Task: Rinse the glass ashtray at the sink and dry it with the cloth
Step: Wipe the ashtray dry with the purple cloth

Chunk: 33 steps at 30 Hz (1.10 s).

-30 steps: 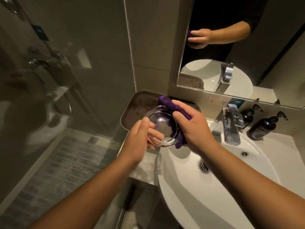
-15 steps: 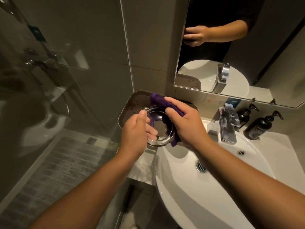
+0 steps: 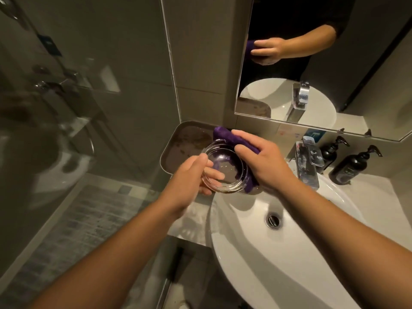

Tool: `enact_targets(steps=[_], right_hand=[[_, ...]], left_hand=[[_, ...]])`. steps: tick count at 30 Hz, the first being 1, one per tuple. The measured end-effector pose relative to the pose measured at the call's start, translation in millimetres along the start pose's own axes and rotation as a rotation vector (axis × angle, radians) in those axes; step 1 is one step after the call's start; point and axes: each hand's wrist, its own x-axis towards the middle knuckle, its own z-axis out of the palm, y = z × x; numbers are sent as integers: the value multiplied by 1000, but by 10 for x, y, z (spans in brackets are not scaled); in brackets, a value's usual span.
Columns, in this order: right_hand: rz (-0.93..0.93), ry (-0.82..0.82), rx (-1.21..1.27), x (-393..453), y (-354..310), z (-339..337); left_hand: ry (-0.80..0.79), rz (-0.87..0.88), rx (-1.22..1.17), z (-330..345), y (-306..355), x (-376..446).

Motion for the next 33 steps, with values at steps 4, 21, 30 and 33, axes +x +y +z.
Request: enact_targets(steps=[4,21,30,33], right_hand=[[-110,-255,-169,153,-193,-177],[179,399,340,-180,136,683],[218,296,355,-81,176,518],[242,266,362,-59,163,480]], left_hand=[[-114,50,134,-48,141,53],[529,120,-138,318,-165,140],[420,47,-209,309,-218,123],[355,38,-196,259,-257,135]])
